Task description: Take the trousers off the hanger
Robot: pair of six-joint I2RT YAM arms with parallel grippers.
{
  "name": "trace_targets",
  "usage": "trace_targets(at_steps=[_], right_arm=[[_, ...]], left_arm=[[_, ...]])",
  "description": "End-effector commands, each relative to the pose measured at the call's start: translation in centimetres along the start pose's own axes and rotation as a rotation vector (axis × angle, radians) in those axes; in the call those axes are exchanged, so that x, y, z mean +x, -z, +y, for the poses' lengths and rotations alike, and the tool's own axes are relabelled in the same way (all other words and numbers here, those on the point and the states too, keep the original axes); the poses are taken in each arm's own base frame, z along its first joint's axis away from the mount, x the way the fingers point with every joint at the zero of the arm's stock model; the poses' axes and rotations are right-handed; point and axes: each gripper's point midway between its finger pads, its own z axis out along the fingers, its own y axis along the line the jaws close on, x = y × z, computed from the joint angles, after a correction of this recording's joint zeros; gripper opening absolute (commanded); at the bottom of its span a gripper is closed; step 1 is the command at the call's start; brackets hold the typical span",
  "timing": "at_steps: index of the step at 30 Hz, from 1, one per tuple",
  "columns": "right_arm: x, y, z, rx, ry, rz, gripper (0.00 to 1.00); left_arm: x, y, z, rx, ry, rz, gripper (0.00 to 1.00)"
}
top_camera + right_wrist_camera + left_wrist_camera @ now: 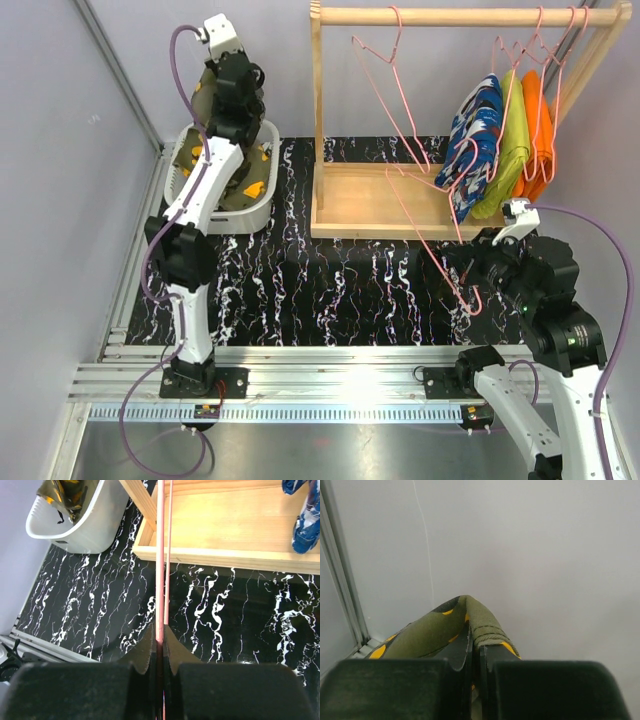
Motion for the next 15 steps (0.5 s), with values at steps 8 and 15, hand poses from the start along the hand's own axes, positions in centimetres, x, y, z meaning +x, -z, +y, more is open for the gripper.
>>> trace_targets(at_steps=[8,15], right_arm=[[-1.2,0.2,1.3,-0.068,0.002,-0.061,0.0],[-1.2,0.3,1.7,-0.085,-0.004,-0.056,0.0]], left_arm=[[-6.2,10.3,8.5,-0.026,0.222,-0.257,0.0],[3.3,15.2,14.1,-0.11,0.219,-0.12,0.0]])
